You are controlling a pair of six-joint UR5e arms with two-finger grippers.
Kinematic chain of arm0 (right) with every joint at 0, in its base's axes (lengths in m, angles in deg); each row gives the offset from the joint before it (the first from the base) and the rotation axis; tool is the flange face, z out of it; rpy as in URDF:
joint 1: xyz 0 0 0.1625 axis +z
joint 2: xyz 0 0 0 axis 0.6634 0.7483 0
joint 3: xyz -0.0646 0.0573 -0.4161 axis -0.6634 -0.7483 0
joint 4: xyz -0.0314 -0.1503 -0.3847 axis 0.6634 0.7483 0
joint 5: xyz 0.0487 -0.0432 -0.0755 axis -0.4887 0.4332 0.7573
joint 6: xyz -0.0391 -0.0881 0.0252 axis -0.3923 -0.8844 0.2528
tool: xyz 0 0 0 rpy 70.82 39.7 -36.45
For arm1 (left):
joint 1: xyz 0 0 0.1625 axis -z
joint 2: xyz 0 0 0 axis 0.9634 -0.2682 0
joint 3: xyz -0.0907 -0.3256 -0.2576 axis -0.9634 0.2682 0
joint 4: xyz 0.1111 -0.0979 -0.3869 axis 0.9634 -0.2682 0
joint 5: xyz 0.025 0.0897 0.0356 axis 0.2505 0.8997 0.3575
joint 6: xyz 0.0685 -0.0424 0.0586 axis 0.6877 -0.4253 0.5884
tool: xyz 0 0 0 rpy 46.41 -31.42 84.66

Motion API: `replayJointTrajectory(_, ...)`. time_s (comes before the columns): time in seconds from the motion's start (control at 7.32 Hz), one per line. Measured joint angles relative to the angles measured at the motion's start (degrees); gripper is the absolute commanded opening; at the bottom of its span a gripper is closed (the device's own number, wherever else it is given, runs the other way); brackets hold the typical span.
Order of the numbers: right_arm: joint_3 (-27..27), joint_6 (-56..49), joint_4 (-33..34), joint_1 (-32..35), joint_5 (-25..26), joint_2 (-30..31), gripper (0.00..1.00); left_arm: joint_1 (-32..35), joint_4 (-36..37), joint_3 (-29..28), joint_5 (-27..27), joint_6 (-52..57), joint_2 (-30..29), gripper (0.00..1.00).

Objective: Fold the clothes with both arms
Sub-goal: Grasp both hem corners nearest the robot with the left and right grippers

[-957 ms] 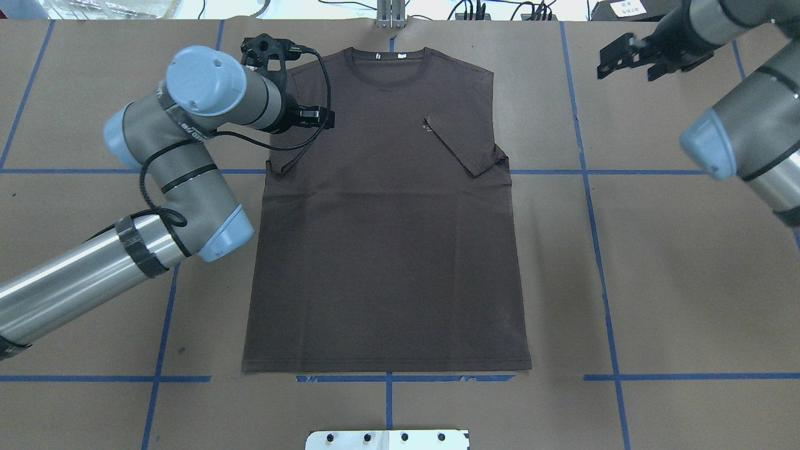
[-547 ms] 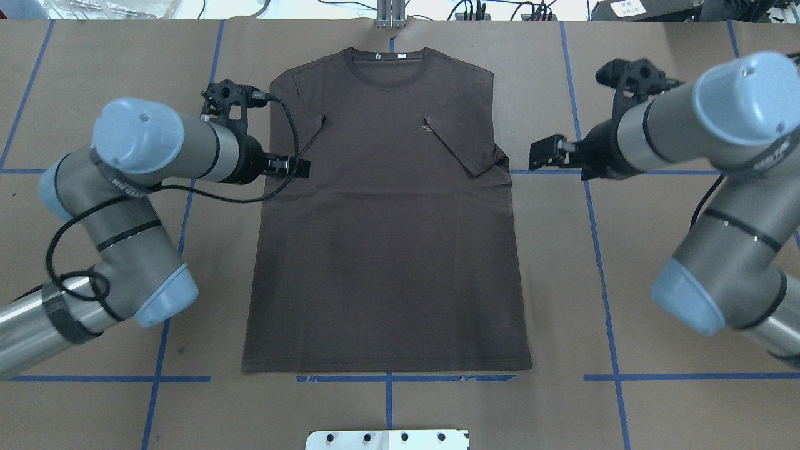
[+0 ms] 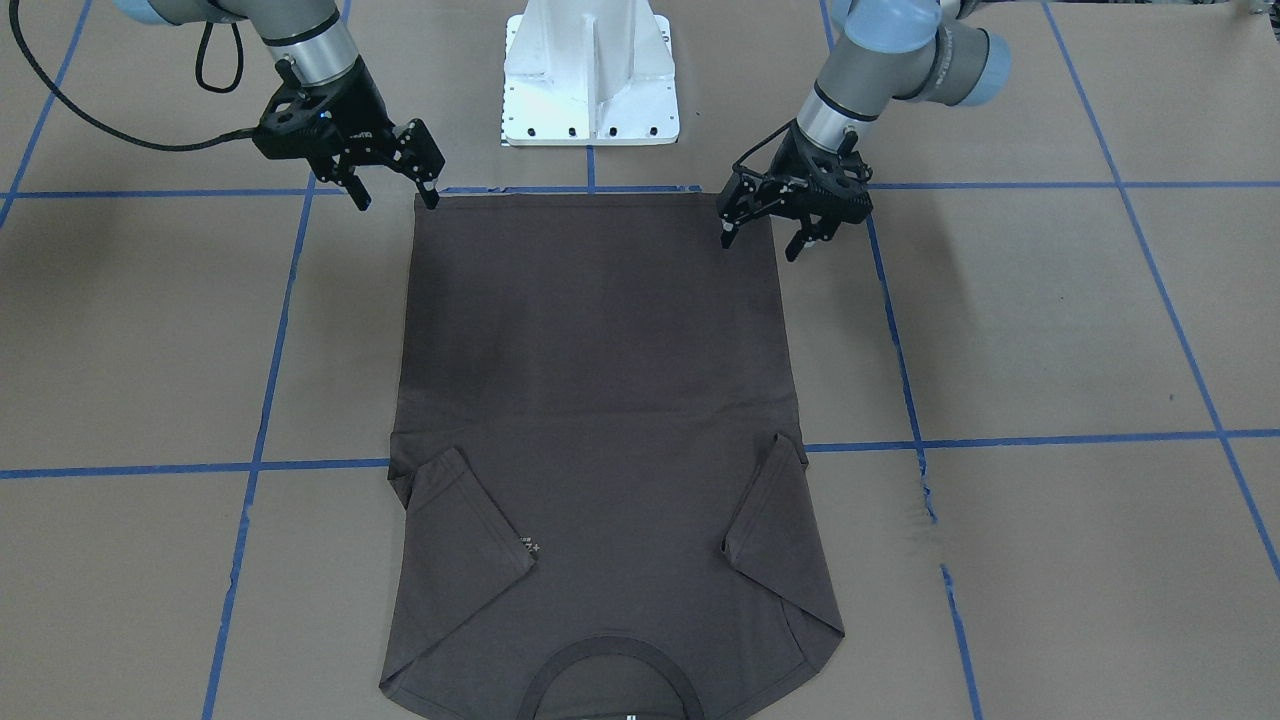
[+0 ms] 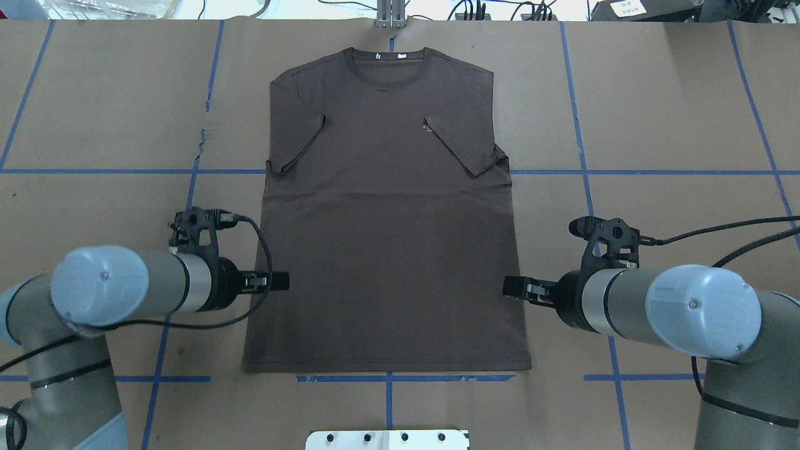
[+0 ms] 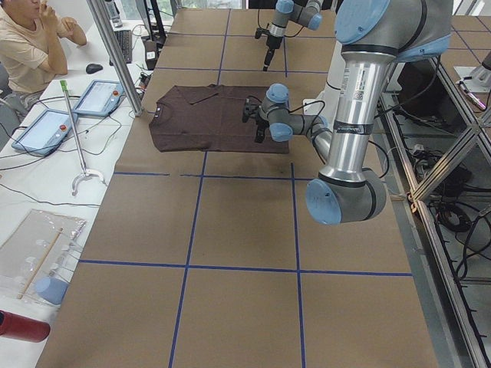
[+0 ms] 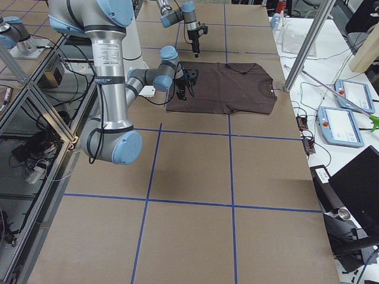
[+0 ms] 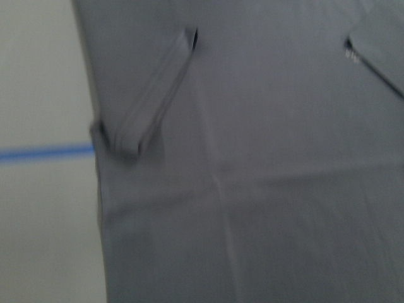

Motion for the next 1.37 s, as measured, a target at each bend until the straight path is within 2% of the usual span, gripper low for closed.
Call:
replayJointTrajectory(0.41,1.62,1.21,-0.03,-2.41,1.6,1.59,0.95,-7.79,0.31,0.91,4.19,-7.87,3.22,0.58)
replayJointTrajectory(0.96,1.66,1.26,-0.04,-2.55,1.75,1.69,0.96,-9.11,0.52,1.51,4.45,-8.61,5.63,0.58)
replayJointTrajectory(1.37,1.66,1.27,-0.04,-2.55,1.75,1.68,0.96,-9.63,0.83,1.71,4.45,-8.62,6.13,0.47)
